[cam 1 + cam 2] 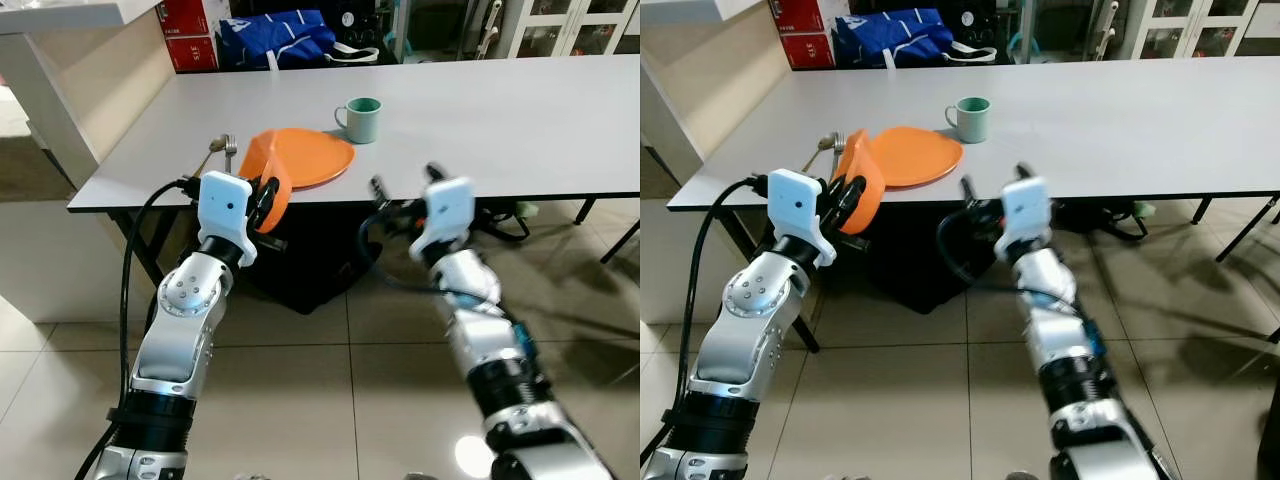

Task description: Setting the table

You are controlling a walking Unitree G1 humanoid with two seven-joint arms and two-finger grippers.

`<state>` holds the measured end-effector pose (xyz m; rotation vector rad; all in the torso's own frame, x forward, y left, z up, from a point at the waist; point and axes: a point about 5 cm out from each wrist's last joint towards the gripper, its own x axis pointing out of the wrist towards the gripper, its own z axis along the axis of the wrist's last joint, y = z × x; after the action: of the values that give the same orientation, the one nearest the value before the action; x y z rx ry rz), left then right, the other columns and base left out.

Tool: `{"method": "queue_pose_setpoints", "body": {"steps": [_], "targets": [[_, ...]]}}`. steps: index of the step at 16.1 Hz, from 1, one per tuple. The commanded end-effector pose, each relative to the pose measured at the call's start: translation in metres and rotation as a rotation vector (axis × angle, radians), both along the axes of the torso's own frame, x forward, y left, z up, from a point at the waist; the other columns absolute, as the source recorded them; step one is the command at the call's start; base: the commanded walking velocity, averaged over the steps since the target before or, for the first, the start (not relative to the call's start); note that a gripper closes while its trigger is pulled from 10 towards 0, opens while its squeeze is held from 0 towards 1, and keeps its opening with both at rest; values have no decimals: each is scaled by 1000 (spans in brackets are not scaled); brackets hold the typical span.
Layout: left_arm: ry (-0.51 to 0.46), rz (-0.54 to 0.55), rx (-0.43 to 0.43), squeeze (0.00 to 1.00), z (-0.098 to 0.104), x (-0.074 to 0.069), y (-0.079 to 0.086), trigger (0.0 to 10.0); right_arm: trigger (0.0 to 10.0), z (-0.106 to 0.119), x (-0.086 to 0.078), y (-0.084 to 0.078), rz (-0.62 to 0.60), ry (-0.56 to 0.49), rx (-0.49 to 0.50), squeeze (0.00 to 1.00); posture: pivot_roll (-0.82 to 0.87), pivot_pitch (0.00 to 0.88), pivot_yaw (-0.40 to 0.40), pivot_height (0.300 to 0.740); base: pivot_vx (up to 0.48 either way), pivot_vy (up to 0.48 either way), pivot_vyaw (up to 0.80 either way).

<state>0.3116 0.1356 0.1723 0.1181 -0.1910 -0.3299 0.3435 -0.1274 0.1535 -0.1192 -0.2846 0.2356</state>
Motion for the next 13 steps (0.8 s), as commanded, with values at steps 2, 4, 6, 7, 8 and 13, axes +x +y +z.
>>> {"method": "queue_pose_setpoints", "body": {"steps": [2,4,6,7,8,13], "targets": [[-20,-24,54,0,5,1,-2,0,10000,-4,0,-4,-23,27,5,0,-125,0,104,736,240,0,0],[-33,-57,116,0,6,1,-7,0,10000,-14,-6,2,-8,57,-17,0,-128,0,107,736,480,0,0],[-29,-62,122,0,7,1,-7,0,10000,-18,-9,6,1,68,-16,0,-128,0,110,736,480,0,0],[-32,-64,125,0,8,1,-7,0,10000,-20,-9,7,10,77,-17,0,-128,0,110,736,480,0,-781],[-32,-65,125,0,8,1,-7,0,10000,-21,-9,8,11,80,-18,0,-128,0,110,736,480,0,-781],[-42,-68,124,0,11,0,-7,0,10000,-26,-10,12,22,98,-43,0,-120,0,108,736,480,0,-465]]}}
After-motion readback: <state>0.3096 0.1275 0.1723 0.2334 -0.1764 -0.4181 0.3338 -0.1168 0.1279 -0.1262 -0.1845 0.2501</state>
